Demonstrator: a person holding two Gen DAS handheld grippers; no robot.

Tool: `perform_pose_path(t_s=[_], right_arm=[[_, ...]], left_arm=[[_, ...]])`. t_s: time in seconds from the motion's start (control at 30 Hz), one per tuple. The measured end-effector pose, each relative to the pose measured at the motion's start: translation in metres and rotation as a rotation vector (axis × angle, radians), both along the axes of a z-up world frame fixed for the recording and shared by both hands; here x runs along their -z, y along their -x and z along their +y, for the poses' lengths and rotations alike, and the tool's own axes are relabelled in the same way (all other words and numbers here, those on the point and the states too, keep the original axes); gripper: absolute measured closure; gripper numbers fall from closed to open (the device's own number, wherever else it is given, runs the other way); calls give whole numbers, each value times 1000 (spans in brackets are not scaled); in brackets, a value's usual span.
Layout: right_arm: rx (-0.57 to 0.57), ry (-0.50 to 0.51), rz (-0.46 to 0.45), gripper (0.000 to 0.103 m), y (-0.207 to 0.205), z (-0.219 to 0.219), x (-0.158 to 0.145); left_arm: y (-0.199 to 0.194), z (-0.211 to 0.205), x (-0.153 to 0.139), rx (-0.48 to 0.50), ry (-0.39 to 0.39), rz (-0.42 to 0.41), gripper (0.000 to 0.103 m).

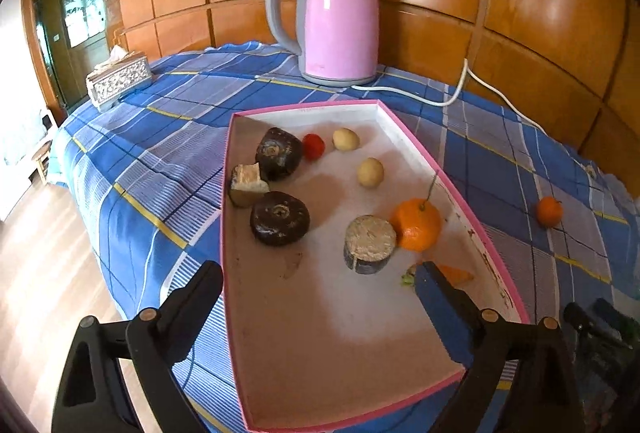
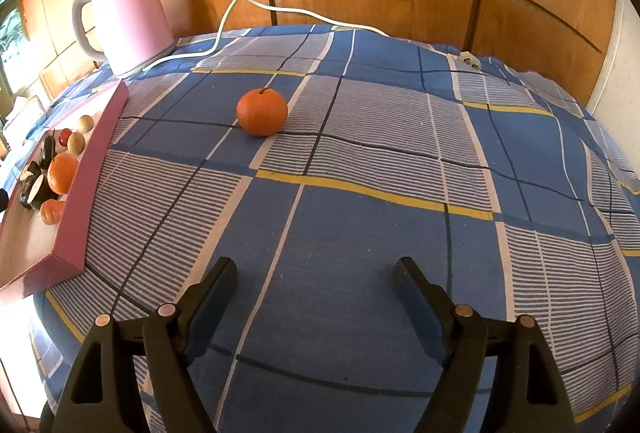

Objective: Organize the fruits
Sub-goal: 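Reach the right gripper to the orange tangerine and grasp it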

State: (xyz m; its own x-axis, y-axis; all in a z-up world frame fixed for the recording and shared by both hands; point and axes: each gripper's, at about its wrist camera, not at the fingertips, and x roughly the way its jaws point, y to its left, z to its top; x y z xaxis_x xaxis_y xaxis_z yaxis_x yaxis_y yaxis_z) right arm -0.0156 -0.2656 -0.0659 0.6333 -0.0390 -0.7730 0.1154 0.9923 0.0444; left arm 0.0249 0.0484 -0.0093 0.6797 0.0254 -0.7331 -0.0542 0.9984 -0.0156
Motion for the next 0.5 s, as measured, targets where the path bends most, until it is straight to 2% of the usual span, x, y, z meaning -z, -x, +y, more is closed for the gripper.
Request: perform_pose_path(t_s=[0.17, 0.23, 0.37, 0.5], right_arm=[[-1, 3, -3, 20, 0, 0, -1], [1, -15, 19, 20, -3, -2, -3], [9, -66, 26, 22, -13, -10, -10], [1, -76, 12, 22, -30, -12, -20]], left_arm=[[5, -6, -6, 32, -9, -47, 6], [7, -5, -7, 39, 5, -65, 1], [6, -8, -6, 40, -13, -59, 0], [4, -5, -1, 39, 13, -36, 0]])
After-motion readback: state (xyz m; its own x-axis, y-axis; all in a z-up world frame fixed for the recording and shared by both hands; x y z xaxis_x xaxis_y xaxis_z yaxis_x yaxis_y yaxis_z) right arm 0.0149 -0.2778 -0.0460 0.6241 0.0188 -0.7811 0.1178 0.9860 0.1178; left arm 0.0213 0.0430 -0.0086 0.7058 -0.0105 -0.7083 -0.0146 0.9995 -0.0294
